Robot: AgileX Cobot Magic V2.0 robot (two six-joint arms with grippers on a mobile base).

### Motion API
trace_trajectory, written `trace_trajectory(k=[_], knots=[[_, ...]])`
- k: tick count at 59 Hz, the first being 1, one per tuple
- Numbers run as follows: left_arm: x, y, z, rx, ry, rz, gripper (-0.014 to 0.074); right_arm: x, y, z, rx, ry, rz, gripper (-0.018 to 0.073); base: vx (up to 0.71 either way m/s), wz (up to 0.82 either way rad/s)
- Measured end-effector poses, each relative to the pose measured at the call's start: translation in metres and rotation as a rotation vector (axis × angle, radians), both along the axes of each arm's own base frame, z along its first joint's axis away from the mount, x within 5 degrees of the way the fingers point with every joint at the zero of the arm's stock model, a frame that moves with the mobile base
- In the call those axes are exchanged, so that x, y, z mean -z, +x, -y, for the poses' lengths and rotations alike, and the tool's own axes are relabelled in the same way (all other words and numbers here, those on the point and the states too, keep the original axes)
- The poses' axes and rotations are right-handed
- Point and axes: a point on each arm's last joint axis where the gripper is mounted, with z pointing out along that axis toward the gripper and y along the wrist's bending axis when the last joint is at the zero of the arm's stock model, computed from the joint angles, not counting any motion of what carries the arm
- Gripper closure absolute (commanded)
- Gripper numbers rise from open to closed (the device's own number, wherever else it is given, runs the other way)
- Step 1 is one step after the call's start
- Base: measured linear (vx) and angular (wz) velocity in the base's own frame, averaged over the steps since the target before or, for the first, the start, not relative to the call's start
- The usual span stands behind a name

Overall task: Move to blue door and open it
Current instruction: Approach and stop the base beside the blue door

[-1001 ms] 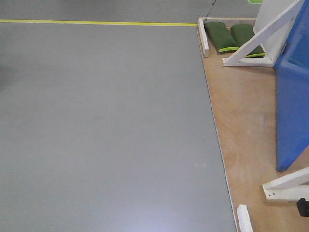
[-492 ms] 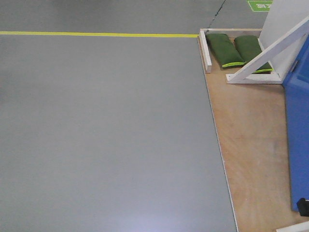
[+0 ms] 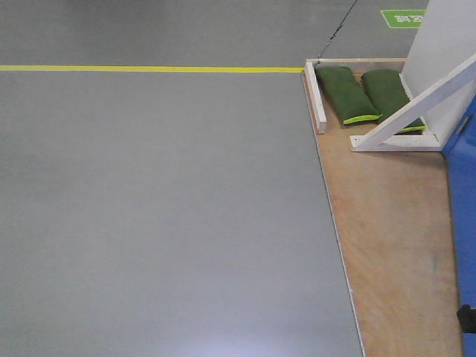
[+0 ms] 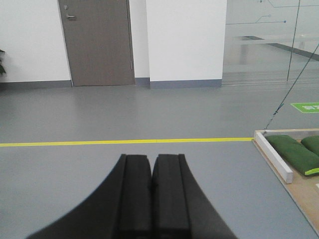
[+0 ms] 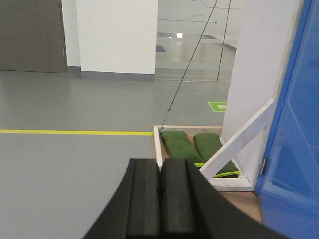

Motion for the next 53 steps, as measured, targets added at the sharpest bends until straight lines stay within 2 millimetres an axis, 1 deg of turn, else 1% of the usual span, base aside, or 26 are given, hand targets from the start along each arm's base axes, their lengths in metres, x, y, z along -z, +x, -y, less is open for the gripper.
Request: trace_trajectory(k=[23, 53], knots=[[0.0, 0.0, 0.0, 0.0, 0.0, 0.0, 0.0524, 0.0, 0.0, 0.0, 0.0, 0.0, 0.0, 0.0561, 0.22, -0.02], [0.0, 0.0, 0.0, 0.0, 0.0, 0.0, 0.0524, 0.0, 0.0, 0.0, 0.0, 0.0, 0.0, 0.0561, 0.09, -0.01]])
